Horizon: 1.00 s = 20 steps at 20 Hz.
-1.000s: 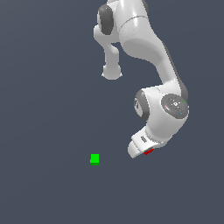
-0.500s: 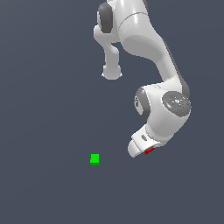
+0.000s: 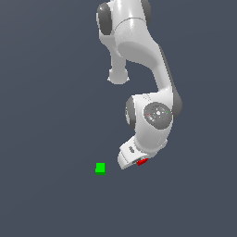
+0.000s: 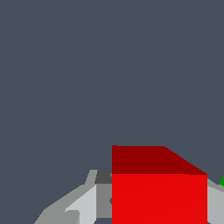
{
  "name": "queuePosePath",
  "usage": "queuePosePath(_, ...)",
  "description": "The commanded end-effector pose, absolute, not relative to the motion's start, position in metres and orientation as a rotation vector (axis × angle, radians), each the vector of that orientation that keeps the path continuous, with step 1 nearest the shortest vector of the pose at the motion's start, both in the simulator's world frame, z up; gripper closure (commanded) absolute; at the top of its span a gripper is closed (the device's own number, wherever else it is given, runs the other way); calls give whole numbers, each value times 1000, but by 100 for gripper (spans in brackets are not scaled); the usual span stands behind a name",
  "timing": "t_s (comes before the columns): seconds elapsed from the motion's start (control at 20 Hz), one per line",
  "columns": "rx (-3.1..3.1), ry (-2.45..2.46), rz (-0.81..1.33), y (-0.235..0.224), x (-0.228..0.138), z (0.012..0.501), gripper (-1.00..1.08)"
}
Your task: Stack the red cube on top of the green cube.
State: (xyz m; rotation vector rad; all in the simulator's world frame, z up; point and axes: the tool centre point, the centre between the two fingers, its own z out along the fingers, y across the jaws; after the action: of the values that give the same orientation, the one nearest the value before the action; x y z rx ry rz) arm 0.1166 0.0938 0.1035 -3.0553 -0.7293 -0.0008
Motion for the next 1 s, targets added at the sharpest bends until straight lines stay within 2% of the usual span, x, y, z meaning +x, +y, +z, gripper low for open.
queuePosePath(0.0,-3056,-727,-1,65,119,97,108)
queuePosePath(0.55,-3057,-727,-1,-48,131,69,108)
queuePosePath(0.95,-3057,-727,0,-82,137,60,108)
